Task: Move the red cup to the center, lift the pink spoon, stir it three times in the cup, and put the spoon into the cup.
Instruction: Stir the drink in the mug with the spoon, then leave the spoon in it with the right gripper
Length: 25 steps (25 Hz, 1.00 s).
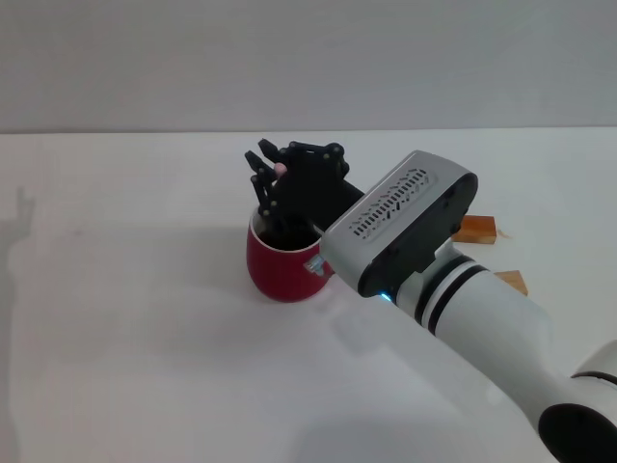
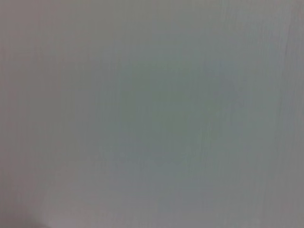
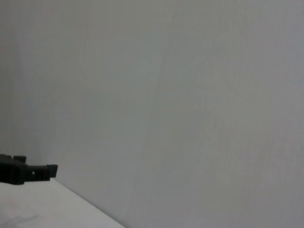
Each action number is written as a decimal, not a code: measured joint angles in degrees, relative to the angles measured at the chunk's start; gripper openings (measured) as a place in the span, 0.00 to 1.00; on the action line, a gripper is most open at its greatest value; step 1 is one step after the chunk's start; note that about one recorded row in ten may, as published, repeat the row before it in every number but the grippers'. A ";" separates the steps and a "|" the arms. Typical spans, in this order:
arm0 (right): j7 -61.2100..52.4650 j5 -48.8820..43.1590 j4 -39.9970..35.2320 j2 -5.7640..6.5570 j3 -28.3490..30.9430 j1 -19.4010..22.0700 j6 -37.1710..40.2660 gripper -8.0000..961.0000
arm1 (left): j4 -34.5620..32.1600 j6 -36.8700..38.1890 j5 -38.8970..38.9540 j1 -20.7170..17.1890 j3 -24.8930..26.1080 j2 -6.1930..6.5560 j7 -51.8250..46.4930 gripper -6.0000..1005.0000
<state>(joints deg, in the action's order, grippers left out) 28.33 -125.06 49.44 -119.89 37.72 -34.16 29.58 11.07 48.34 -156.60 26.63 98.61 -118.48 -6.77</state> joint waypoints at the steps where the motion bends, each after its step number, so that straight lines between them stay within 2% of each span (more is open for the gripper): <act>1: 0.18 0.00 -0.08 0.00 0.06 0.27 -0.03 0.14 | 0.00 0.00 0.00 0.00 0.00 0.00 0.00 0.83; 5: 2.36 0.00 0.93 0.01 0.09 2.36 -0.23 0.14 | 0.00 0.00 -0.03 -0.06 0.00 0.00 0.00 0.83; 7: 3.80 0.00 3.30 0.05 0.08 4.78 -0.90 0.14 | 0.00 0.00 -0.02 -0.07 0.00 0.01 0.00 0.83; 14: 4.52 -0.27 7.54 0.20 -0.63 8.07 -3.21 0.14 | 0.00 0.00 -0.02 -0.06 0.00 0.01 0.00 0.83; 20: 4.54 -0.20 7.54 0.11 -1.46 7.49 -4.09 0.14 | 0.00 0.09 -0.07 -0.27 0.00 -0.03 0.00 0.83; 25: 4.30 0.70 4.80 0.05 -1.51 3.88 -3.60 0.14 | 0.00 0.24 -0.13 -0.48 -0.54 -0.09 -0.58 0.83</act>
<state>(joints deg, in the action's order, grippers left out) 32.63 -124.36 54.24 -119.84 36.21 -30.28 25.98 11.08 48.58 -156.72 26.15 98.08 -118.57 -7.35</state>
